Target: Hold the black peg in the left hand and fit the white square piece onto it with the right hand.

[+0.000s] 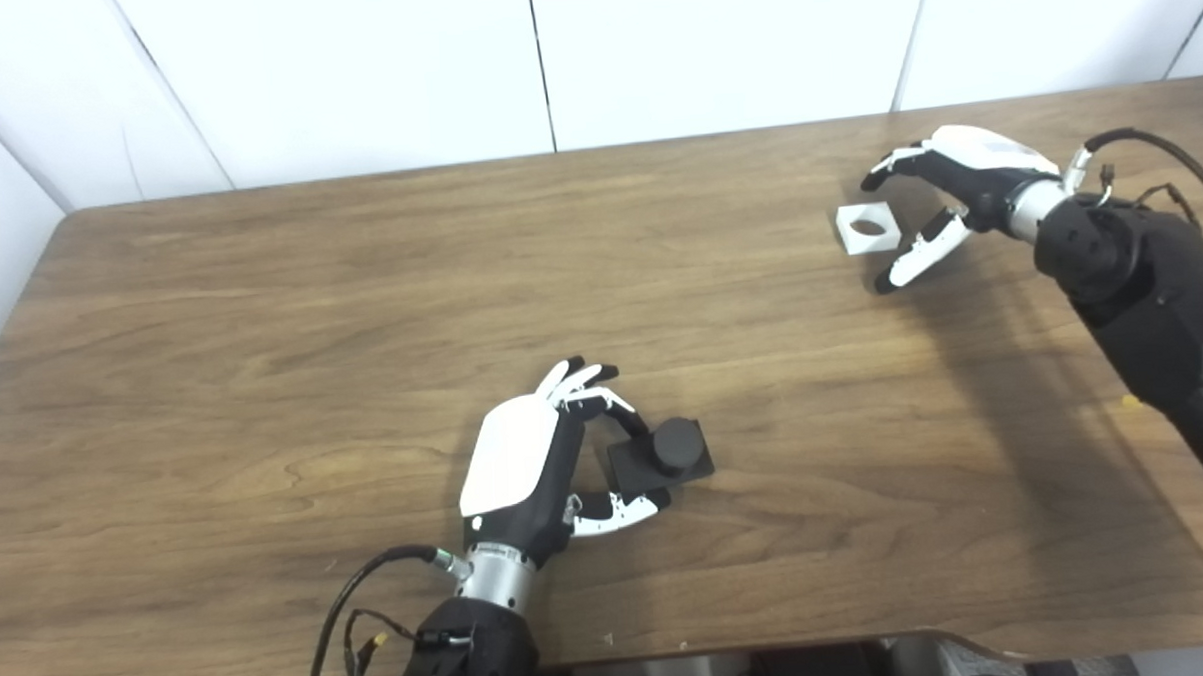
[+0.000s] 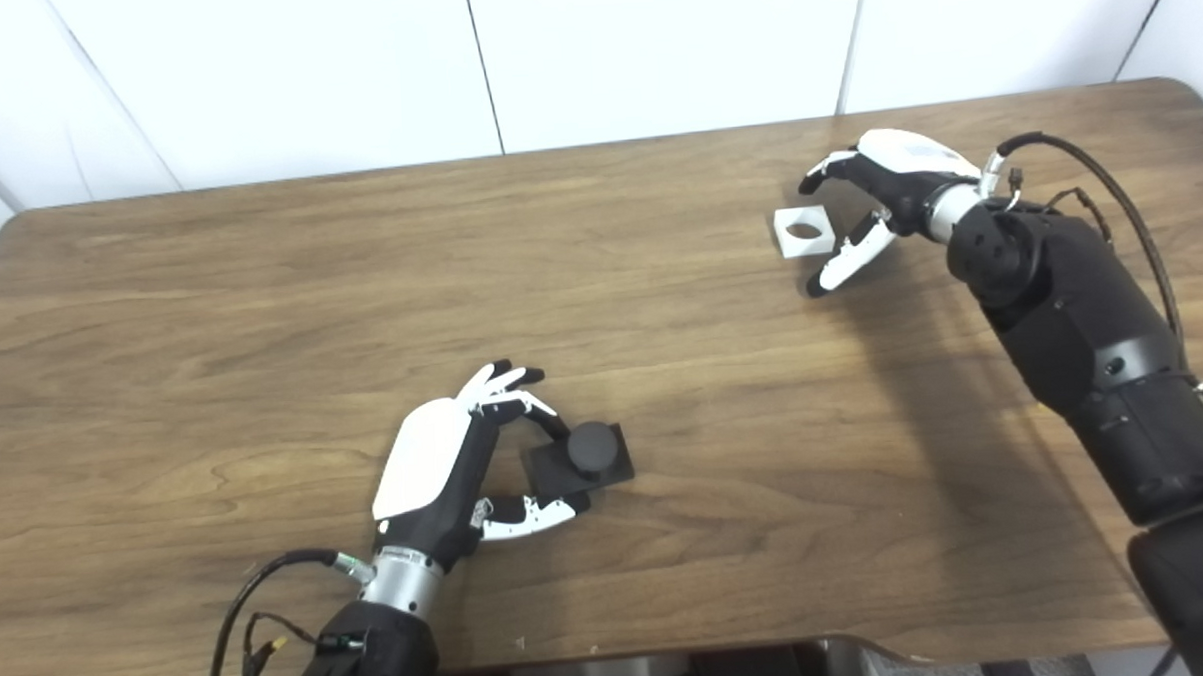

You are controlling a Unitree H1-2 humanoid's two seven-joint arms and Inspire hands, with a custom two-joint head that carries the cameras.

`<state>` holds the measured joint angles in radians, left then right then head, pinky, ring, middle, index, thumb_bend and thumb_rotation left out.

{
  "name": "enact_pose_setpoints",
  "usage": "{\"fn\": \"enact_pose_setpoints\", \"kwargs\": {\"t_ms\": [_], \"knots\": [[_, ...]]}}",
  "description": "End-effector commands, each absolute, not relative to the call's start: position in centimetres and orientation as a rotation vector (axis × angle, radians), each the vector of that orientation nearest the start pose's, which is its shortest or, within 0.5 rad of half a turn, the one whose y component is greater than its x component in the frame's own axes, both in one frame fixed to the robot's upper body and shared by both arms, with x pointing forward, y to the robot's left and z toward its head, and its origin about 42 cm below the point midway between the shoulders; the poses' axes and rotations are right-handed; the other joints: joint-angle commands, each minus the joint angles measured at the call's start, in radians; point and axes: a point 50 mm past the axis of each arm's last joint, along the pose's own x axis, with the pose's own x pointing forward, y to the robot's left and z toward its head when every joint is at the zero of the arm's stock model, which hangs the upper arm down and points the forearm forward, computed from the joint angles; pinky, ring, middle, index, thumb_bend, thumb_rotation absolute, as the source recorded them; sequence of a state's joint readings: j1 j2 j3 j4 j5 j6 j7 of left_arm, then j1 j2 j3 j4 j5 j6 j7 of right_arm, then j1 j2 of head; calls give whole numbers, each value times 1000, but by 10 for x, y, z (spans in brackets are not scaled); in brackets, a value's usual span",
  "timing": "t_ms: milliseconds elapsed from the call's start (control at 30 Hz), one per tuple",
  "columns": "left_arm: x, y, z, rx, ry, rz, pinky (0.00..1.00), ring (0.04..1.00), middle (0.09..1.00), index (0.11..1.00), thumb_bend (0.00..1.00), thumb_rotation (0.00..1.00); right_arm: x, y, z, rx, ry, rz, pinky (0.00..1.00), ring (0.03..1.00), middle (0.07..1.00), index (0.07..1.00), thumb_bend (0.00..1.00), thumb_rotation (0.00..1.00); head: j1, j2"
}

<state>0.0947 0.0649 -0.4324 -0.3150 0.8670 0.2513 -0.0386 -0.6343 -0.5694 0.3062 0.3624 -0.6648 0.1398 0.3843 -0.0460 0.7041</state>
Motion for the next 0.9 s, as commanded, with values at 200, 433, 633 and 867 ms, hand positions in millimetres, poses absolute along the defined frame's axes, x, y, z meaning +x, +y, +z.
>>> {"fn": "enact_pose_setpoints", "kwargs": {"t_ms": [200,433,633,867], "knots": [[230,127,138,874,-106,-221,839,941,860,491,504,81,479,-321,261,-1353,32,258,970,989,925,771,984,285,0,1],[229,126,137,871,-96,-221,839,946,863,492,504,81,482,-321,261,-1355,35,260,968,988,929,762,965,292,4,0],[229,126,137,863,-93,-216,860,949,863,491,504,81,483,-321,261,-1352,39,260,970,988,930,753,955,294,6,2],[229,125,137,861,-103,-216,841,944,862,491,504,80,485,-321,262,-1353,30,261,961,986,927,714,929,288,5,4]]}}
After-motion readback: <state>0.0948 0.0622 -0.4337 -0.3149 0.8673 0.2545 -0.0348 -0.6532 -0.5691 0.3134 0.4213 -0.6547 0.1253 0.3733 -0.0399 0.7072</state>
